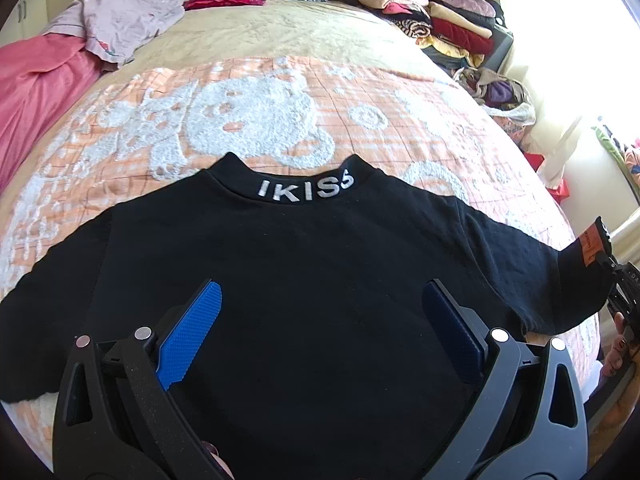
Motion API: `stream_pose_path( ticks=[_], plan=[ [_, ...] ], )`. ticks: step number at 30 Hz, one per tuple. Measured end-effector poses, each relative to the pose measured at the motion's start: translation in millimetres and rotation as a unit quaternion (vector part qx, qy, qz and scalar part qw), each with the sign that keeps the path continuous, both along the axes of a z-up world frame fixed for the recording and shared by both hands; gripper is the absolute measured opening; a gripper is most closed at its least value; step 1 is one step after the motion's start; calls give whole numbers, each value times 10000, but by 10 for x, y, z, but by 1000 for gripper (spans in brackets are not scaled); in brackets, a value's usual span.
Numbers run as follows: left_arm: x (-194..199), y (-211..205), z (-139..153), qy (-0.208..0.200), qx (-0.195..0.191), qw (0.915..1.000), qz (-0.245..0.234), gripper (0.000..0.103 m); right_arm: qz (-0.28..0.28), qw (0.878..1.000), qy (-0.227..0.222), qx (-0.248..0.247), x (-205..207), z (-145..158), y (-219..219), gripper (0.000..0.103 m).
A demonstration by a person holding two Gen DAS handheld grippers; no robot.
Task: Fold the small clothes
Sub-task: 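Lift the sleeve with the right gripper and carry it across the shirt body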
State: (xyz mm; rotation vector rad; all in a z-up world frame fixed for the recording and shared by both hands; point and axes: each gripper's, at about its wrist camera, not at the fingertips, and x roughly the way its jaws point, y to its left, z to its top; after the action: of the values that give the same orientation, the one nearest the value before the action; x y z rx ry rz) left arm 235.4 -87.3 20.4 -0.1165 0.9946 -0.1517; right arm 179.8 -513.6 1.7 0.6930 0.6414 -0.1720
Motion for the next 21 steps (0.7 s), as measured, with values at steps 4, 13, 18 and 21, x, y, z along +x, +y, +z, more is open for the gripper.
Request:
stream_pose_path(
  ticks=[4, 13, 18, 21],
  plan=[
    [-32, 129, 56, -35, -99, 9999, 50, 95, 279, 9994, -193, -8, 19, 188, 274, 20],
    [-159, 540, 139, -114, -413, 9988, 233, 95, 1032, 9930, -533, -235, 102, 583, 1060, 20],
    [-247, 765, 142, -116, -501, 9985, 201, 95, 1398, 9879, -556, -378, 143, 636, 1508, 20],
    [-303, 931, 135, -146, -548, 9980, 294, 95, 1631, 9841, -549, -435, 167, 637, 1781, 20]
  ],
)
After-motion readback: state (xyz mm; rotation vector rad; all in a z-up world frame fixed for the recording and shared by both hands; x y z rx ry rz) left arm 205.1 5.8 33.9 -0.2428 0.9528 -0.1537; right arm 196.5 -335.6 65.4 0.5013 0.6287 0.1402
